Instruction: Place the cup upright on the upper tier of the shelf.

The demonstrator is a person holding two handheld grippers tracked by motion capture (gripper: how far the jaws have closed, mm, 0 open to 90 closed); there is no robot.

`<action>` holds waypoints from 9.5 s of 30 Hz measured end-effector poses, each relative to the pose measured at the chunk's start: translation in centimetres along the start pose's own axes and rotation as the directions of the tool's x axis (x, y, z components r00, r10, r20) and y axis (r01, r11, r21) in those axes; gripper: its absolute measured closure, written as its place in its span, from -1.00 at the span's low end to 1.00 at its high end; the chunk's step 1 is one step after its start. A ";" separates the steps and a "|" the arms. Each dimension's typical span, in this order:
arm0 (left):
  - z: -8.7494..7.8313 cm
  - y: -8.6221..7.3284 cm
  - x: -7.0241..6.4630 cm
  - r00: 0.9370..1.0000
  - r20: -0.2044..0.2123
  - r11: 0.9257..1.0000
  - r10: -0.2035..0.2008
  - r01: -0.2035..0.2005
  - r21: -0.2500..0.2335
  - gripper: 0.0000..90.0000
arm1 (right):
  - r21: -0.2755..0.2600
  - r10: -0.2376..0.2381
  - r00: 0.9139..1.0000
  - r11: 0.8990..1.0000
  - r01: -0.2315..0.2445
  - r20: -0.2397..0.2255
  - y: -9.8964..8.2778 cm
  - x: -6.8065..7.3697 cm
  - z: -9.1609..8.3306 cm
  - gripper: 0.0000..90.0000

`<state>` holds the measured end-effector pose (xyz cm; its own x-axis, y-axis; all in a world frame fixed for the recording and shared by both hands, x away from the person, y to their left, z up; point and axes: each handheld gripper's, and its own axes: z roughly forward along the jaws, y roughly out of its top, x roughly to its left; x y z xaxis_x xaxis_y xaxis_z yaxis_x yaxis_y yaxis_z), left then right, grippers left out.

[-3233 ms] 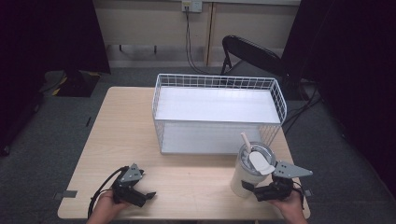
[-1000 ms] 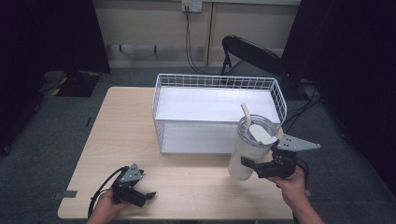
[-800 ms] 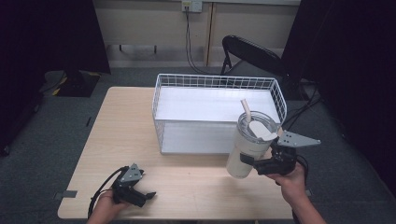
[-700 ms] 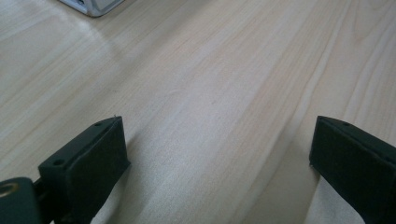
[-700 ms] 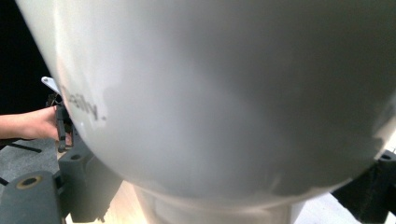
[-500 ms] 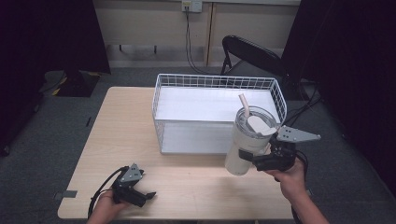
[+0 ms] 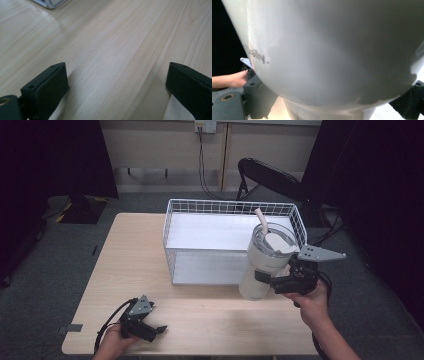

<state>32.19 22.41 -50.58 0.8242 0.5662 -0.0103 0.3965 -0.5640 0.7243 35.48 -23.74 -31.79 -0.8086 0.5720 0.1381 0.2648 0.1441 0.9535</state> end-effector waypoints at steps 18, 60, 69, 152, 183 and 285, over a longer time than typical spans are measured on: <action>0.0 0.0 0.0 1.000 0.000 1.000 0.000 0.000 0.000 -0.92 | 0.004 0.018 1.000 1.000 -0.018 0.014 4.1 -0.3 -0.6 -0.79; 0.0 0.0 0.0 1.000 -0.002 1.000 0.000 0.000 -0.005 -0.92 | -0.016 0.025 0.979 1.000 -0.022 0.204 9.9 -4.2 1.3 -0.79; 0.0 0.0 0.0 1.000 -0.002 1.000 0.000 0.000 -0.006 -0.92 | -0.021 0.030 0.969 0.999 -0.025 0.244 9.9 -5.2 2.5 -0.79; 0.0 0.0 0.0 1.000 0.003 1.000 -0.001 0.001 0.001 -0.92 | -0.007 -0.024 0.943 1.000 0.028 0.331 10.2 -6.4 7.3 -0.81; -0.1 -0.1 -0.1 1.000 -0.002 1.000 -0.008 0.008 -0.005 -0.92 | 0.020 -0.026 0.945 1.000 0.020 0.327 9.5 -6.3 6.7 -0.80; -0.1 -0.1 -0.1 1.000 -0.001 1.000 -0.005 0.005 0.000 -0.92 | 0.131 -0.120 0.988 0.982 0.133 -0.100 -3.4 3.7 4.5 -0.78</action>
<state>32.08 22.46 -50.58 0.8220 0.5694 -0.0134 0.4004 -0.5609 0.7246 33.93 -18.52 -35.73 -0.8829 0.4671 0.0483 0.2216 0.3236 0.9199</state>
